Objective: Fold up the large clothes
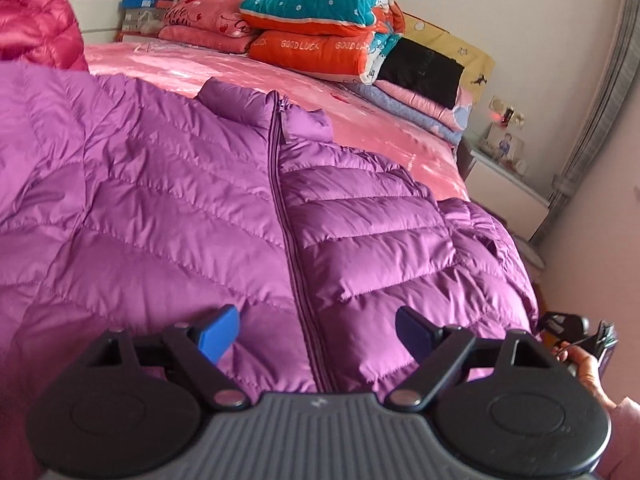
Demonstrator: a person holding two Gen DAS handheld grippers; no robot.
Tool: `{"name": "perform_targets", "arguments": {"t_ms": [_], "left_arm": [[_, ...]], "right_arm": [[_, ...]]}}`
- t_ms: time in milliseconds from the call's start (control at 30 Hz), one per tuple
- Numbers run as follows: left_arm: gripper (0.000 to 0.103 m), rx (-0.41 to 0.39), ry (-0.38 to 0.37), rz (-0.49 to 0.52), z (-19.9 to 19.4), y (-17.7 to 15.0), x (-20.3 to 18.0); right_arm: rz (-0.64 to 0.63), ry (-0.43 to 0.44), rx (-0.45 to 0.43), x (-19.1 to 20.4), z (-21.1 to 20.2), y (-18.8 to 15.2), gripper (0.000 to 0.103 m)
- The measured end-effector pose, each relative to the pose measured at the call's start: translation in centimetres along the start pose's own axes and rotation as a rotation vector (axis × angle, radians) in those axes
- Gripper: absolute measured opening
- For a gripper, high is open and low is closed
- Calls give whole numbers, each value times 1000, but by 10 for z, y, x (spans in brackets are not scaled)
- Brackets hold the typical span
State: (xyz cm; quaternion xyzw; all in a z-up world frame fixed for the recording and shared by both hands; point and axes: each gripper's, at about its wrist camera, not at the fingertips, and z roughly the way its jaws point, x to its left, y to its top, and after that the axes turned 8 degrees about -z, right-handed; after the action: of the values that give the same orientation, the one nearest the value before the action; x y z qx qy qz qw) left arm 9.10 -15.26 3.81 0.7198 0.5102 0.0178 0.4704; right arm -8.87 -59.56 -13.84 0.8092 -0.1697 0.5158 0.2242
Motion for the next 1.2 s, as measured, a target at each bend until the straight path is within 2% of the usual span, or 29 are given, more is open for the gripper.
{"name": "perform_targets", "arguments": {"t_ms": [67, 167, 267, 367, 533, 600, 733, 900, 967, 1067, 1200], "left_arm": [[86, -3, -23, -21, -2, 2, 3], [86, -10, -46, -58, -7, 4, 10], [86, -29, -61, -107, -14, 10, 20], [86, -65, -61, -152, -20, 18, 30], [87, -132, -52, -207, -32, 34, 47], [88, -151, -40, -219, -35, 40, 56], [88, -226, 9, -255, -43, 51, 76], [88, -304, 47, -314, -54, 67, 100], [88, -333, 65, -335, -58, 73, 111], [88, -371, 95, -381, -63, 80, 129], [88, -384, 92, -488, -67, 86, 154]], "right_arm": [[-118, -6, -61, 30, -20, 4, 23], [-390, -62, -154, 85, -49, 1, 22], [-689, -124, -241, 146, -74, -10, 22], [-902, -137, -310, 203, -96, -25, 21], [-1165, -42, -384, 296, -127, -67, 21], [-1293, 9, -396, 329, -134, -98, 21], [-1620, 120, -392, 380, -138, -188, 20], [-1992, 245, -312, 397, -119, -315, 16], [-2084, 293, -272, 393, -106, -357, 14], [-2203, 350, -228, 375, -95, -420, 13], [-2404, 387, -135, 325, -79, -484, 12]]}}
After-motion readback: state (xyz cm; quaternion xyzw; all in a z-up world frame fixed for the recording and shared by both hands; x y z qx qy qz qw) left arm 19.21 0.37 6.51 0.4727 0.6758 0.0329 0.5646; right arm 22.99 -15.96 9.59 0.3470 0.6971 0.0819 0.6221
